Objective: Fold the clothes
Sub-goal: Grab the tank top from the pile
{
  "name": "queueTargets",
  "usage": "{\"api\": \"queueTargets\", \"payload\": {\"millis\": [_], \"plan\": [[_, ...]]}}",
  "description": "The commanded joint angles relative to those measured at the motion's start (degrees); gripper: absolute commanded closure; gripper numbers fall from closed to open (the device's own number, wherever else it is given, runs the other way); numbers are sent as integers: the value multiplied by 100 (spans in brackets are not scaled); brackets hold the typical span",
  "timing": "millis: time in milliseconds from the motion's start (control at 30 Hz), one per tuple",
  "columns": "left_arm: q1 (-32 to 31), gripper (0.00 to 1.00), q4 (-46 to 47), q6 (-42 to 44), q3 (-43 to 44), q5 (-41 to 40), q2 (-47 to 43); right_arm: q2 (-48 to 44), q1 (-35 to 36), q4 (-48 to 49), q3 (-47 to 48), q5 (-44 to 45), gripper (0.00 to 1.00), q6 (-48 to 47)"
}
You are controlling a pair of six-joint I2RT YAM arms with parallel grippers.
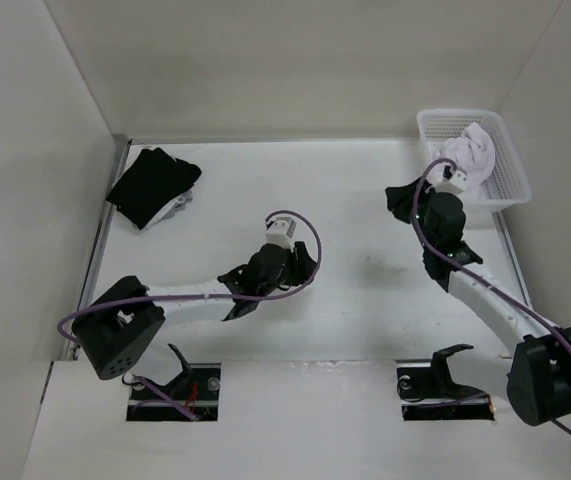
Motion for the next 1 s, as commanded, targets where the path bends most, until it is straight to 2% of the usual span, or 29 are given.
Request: {"api": "queueTargets", "payload": {"millis": [0, 67, 133, 267, 400, 500, 533, 567, 600, 633, 700, 800, 967], "plan": [[-124, 56, 470, 257, 11, 182, -34, 176, -496, -197, 586, 175, 71, -179], [-142, 56, 558, 354, -42, 208, -8, 403, -943, -346, 964, 175, 88, -171], [-168, 56, 611, 398, -86, 182, -52, 850, -1461, -435, 1455, 166, 98, -144], [-142, 58, 909, 468, -218, 234, -17, 1642, -2078, -733, 2255, 192, 100, -249], [-37, 61, 1129, 468, -385, 305, -105, 2844, -2754, -936, 3248, 473, 97, -364], [95, 61, 1349, 398, -473, 383, -8, 3865, -3064, -1172, 4145, 377, 87, -452], [156, 61, 1367, 372, -473, 471, 27, 4224, -3116, -1321, 4522, 281, 82, -495], [217, 61, 1411, 311, -482, 559, 70, 4733, -3160, -1558, 5056, 202, 72, -557], [227, 61, 1420, 301, -482, 568, 80, 4833, -3169, -1595, 5175, 184, 70, -566], [244, 60, 1489, 284, -491, 577, 123, 5174, -3178, -1743, 5567, 88, 62, -601], [288, 60, 1587, 275, -508, 603, 167, 5859, -3187, -2138, 6402, -132, 54, -689], [358, 59, 1639, 266, -526, 630, 168, 6589, -3178, -2333, 7212, -212, 46, -602], [464, 59, 1815, 249, -570, 709, 238, 7452, -3161, -2517, 8276, -265, 39, -355]]}}
